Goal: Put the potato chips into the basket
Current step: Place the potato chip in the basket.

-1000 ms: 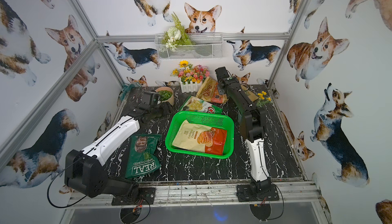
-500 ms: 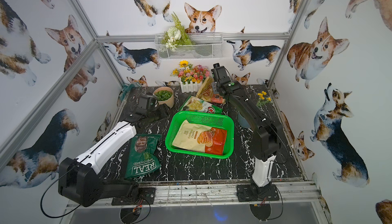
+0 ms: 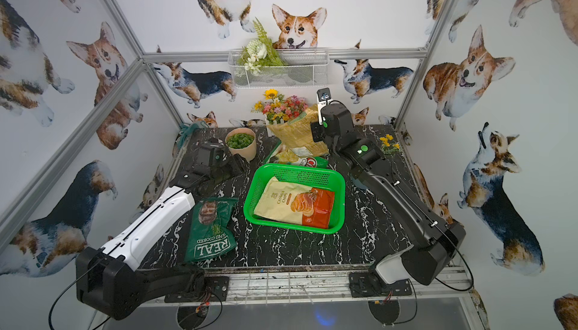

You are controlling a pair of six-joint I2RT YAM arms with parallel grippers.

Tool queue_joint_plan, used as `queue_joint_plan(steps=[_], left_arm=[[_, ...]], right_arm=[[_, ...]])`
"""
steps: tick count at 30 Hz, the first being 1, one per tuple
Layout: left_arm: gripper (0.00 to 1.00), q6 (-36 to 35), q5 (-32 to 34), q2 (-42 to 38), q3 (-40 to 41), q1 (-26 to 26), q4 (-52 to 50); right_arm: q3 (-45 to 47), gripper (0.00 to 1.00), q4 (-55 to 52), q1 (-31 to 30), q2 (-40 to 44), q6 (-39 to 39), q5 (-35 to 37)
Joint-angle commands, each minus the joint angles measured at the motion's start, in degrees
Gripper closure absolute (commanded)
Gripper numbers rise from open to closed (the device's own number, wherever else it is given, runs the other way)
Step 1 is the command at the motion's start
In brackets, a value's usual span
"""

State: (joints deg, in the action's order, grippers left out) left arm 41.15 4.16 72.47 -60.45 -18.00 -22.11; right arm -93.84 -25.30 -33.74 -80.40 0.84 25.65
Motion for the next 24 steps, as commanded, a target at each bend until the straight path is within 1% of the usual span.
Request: queue_joint_plan(steps=[1,4,7,12,14,16,19,21,24], left_arm=[[0.29,-1.0,1.4,-0.6,-0.2,0.2,0.8],[0.29,-3.1,3.0,-0.9,-0.3,0.4,1.4],[0.28,-6.7,6.6,-0.3,-1.1,0.8,1.0],[0.28,-13.2,10.0,2.2,-5.7,1.6,-1.3],[0.28,-14.6,10.3,2.8,-7.1,1.6,-1.5],[0.28,-14.9,10.4,3.0,-7.7,1.7,-1.3],[0.28,-13.9,9.4,2.6,-7.2,1.7,-0.2],[0.28,-13.2,8.8,2.2,-6.3,1.7,0.3],[0.28,-13.2,9.1,1.4,-4.7,1.7,0.4]], right_arm=[[-1.8,1.0,-7.0,-1.5,2.5,4.1,1.2],[-4.1,1.0,-16.2,-2.2,4.9,10.7,-2.3],[-6.5,1.0,-25.0,-2.4,6.0,16.0,-5.5],[-8.7,1.0,-40.2,-2.4,4.9,24.3,-6.9],[-7.9,1.0,-43.1,-2.4,4.9,28.2,-7.4],[-5.7,1.0,-43.2,-2.4,5.8,32.0,-8.9],[-1.4,1.0,-40.4,-2.4,7.5,38.3,-13.1],[1.2,1.0,-37.1,-2.4,9.1,43.1,-15.7],[6.0,1.0,-31.0,-2.4,13.0,52.2,-18.7]])
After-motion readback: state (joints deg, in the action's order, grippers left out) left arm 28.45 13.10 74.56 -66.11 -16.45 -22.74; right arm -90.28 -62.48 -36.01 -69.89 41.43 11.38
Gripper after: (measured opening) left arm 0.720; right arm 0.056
